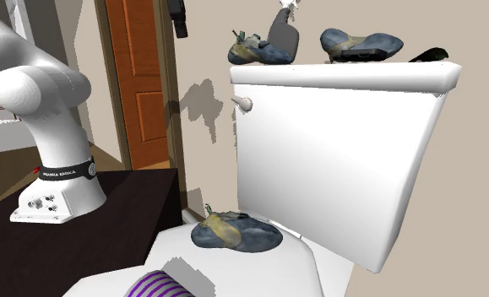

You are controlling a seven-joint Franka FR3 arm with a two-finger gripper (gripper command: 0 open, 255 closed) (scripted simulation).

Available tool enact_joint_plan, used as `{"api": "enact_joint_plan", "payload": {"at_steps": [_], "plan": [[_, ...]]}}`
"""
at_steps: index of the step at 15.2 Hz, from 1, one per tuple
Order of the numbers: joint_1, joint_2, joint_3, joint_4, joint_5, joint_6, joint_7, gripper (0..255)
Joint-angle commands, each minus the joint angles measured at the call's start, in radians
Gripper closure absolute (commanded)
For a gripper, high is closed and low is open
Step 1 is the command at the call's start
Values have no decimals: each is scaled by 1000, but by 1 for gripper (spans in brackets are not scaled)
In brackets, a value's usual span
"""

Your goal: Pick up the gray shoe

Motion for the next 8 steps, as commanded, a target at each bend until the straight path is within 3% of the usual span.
{"api": "enact_joint_plan", "payload": {"at_steps": [1,8], "plan": [[0,0,0,0,0,0,0,0],[-41,123,-76,-91,-12,186,-44,0]]}}
